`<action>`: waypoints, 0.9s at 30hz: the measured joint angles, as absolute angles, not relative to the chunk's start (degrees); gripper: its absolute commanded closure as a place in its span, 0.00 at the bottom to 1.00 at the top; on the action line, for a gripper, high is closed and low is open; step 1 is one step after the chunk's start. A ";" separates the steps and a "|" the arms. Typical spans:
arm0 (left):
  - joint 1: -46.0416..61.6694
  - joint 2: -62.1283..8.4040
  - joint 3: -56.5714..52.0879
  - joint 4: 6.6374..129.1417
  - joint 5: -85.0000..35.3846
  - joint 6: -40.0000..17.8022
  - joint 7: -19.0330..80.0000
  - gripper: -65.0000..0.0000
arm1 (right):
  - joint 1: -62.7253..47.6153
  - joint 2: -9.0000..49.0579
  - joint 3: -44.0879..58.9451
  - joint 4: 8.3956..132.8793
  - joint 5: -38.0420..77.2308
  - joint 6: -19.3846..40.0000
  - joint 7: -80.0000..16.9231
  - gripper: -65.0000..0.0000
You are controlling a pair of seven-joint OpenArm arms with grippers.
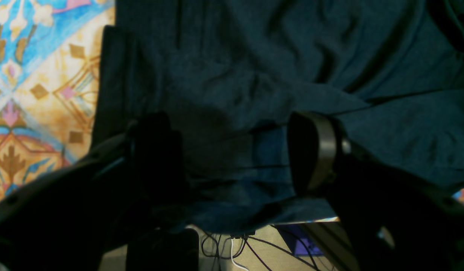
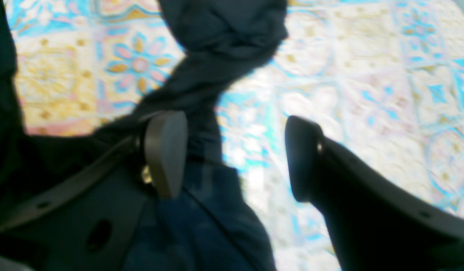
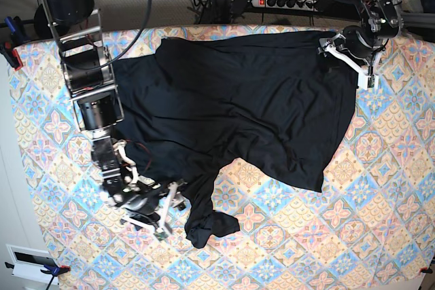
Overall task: Layout the t-shirt on the table in an organized manner, then fold the t-shirt properly
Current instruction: 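Pull the held fabric with the right gripper outward to spread the shirt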
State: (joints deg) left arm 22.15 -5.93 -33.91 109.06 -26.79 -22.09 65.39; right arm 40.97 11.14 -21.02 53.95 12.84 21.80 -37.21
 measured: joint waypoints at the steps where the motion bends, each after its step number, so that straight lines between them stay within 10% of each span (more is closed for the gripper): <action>1: 22.17 -5.98 -33.91 109.06 -26.83 -22.11 65.36 0.31 | 40.95 11.88 -18.87 53.95 12.99 21.98 -37.28 0.39; 7: 22.06 -6.00 -33.87 109.06 -26.83 -22.11 65.39 0.31 | 41.04 16.36 -4.71 53.95 12.27 21.56 -37.45 0.40; 14: 22.06 -6.02 -33.87 109.06 -26.81 -22.11 65.41 0.31 | 40.82 16.40 -4.45 53.95 12.49 34.39 -42.09 0.40; 27: 22.06 -6.22 -33.87 109.06 -26.81 -22.11 65.39 0.31 | 36.36 17.98 -13.93 53.95 12.23 35.00 -41.74 0.40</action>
State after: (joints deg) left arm 22.06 -6.22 -33.87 109.06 -26.81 -22.11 65.39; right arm 36.36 17.98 -13.93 53.95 12.23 35.00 -41.74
